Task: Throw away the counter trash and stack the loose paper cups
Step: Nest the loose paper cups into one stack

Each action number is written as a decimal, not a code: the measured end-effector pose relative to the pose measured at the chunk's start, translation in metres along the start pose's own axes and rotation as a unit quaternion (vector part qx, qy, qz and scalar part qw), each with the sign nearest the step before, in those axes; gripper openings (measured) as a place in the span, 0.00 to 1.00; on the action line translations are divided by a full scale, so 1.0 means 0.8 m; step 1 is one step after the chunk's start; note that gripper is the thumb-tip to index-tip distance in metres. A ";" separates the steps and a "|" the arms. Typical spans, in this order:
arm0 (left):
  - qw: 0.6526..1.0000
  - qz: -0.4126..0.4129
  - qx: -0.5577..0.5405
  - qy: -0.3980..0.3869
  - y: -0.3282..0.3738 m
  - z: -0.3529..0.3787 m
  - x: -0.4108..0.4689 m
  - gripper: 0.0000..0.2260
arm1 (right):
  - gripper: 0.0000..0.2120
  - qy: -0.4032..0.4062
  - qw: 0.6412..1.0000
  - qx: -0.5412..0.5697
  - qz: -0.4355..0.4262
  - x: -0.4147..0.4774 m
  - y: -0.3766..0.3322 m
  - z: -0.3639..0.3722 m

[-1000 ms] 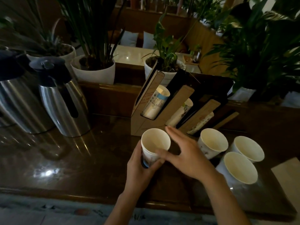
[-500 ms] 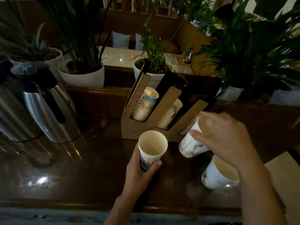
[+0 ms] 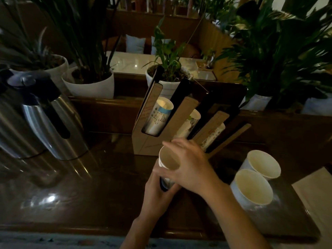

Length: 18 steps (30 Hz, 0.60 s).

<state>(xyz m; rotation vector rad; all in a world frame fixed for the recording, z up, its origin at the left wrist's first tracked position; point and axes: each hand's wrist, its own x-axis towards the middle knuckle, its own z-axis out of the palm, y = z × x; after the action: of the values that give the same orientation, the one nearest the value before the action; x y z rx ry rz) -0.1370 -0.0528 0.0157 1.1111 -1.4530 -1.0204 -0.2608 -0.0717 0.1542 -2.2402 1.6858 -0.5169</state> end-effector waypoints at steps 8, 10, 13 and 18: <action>1.000 -0.001 -0.002 0.004 -0.007 0.006 0.002 0.41 | 0.41 0.047 0.996 -0.029 0.076 -0.077 0.051 -0.026; 1.000 -0.007 -0.001 -0.004 -0.008 0.010 0.003 0.42 | 0.41 0.100 0.976 -0.048 0.185 -0.105 0.076 -0.043; 1.000 -0.012 -0.003 -0.023 -0.007 0.024 0.004 0.42 | 0.42 0.087 0.952 -0.080 0.282 -0.132 0.102 -0.056; 0.999 -0.012 0.000 -0.045 -0.006 0.047 0.002 0.43 | 0.37 0.117 0.950 -0.058 0.282 -0.148 0.092 -0.055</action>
<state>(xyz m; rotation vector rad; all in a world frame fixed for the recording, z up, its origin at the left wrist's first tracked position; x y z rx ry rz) -0.1740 -0.0537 0.0062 1.0959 -1.5142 -1.0994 -0.3732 0.0218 0.1486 -1.6838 2.4105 -0.5602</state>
